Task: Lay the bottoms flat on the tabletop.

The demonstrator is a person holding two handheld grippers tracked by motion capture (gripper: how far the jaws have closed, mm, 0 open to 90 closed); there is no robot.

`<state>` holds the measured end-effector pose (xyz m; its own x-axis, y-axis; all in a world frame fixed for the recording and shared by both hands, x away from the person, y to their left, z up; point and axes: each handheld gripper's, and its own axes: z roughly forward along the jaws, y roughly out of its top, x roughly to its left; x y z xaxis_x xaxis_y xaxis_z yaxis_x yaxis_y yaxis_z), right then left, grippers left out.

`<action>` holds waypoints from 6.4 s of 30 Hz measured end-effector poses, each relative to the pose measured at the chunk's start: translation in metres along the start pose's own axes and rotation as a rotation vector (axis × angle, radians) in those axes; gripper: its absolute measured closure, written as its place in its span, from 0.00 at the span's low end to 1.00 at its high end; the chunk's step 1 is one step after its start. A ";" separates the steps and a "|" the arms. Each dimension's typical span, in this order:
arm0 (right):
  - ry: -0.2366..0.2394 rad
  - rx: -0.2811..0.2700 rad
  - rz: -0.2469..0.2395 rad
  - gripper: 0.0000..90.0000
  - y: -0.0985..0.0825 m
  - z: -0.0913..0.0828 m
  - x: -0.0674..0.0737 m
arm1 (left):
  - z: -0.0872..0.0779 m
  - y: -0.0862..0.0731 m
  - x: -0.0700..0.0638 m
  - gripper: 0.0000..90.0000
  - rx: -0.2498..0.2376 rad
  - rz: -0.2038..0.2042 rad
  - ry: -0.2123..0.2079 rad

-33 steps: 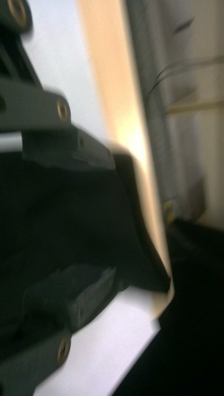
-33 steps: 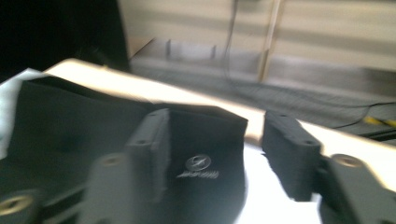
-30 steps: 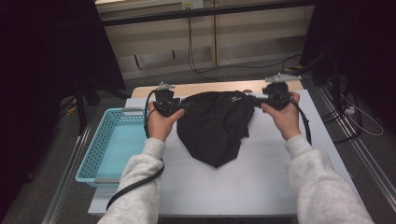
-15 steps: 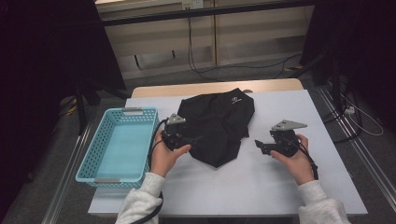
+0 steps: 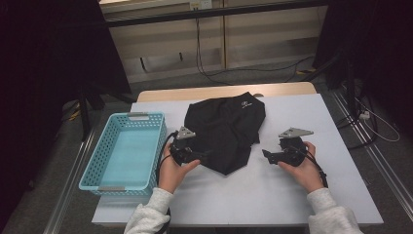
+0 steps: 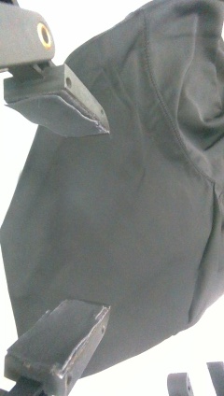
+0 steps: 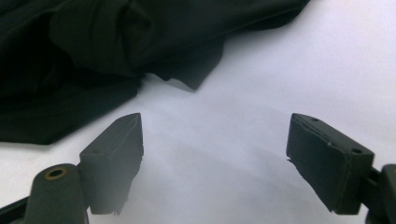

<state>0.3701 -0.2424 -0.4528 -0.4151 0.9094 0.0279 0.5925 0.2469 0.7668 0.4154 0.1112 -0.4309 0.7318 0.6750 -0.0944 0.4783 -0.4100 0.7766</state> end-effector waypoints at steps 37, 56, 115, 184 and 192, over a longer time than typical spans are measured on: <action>0.135 0.037 0.014 1.00 0.020 0.038 -0.002 | -0.018 -0.012 -0.005 0.14 -0.014 -0.012 0.002; 0.153 -0.015 0.017 1.00 0.008 -0.004 -0.005 | -0.017 -0.007 -0.015 0.14 -0.005 0.027 -0.036; 0.121 -0.004 0.020 0.99 -0.018 -0.042 -0.010 | 0.006 -0.006 -0.050 0.28 0.065 0.094 -0.138; 0.066 0.078 0.033 0.99 -0.043 -0.048 -0.028 | 0.008 -0.004 -0.049 0.36 0.076 0.052 -0.159; 0.037 -0.010 0.066 1.00 -0.042 -0.084 -0.042 | 0.009 -0.004 -0.050 0.36 0.085 0.058 -0.163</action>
<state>0.3051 -0.3193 -0.4322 -0.4007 0.9105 0.1017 0.6122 0.1835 0.7692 0.3814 0.0736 -0.4351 0.8249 0.5432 -0.1564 0.4676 -0.5003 0.7288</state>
